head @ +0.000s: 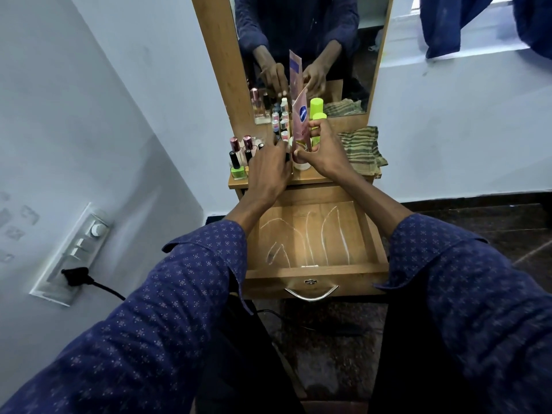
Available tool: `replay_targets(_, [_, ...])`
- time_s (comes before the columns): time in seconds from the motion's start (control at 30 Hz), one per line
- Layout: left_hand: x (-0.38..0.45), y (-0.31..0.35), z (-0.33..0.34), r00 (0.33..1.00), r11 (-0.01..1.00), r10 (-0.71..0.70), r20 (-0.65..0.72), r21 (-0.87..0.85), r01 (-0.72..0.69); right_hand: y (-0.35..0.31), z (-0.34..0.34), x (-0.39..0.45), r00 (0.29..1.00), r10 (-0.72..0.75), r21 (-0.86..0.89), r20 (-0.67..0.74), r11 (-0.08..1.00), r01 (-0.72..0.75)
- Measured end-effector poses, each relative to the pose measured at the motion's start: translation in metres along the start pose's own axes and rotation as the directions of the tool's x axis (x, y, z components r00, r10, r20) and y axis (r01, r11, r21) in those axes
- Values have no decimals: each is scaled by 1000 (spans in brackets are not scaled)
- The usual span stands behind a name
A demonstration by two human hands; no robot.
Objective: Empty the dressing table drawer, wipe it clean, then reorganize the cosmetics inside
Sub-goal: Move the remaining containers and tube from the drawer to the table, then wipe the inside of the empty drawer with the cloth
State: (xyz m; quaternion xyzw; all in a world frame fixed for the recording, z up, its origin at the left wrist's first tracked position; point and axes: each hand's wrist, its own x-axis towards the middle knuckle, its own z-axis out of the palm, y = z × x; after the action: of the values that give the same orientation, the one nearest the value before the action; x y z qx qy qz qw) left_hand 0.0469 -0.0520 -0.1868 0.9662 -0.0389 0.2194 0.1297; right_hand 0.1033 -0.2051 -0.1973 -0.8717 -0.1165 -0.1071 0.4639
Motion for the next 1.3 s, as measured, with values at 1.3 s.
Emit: replay_targets(1.3, [-94, -7, 13, 538, 977, -40, 842, -79, 196, 19, 21, -122, 516, 335, -389, 788, 921, -2])
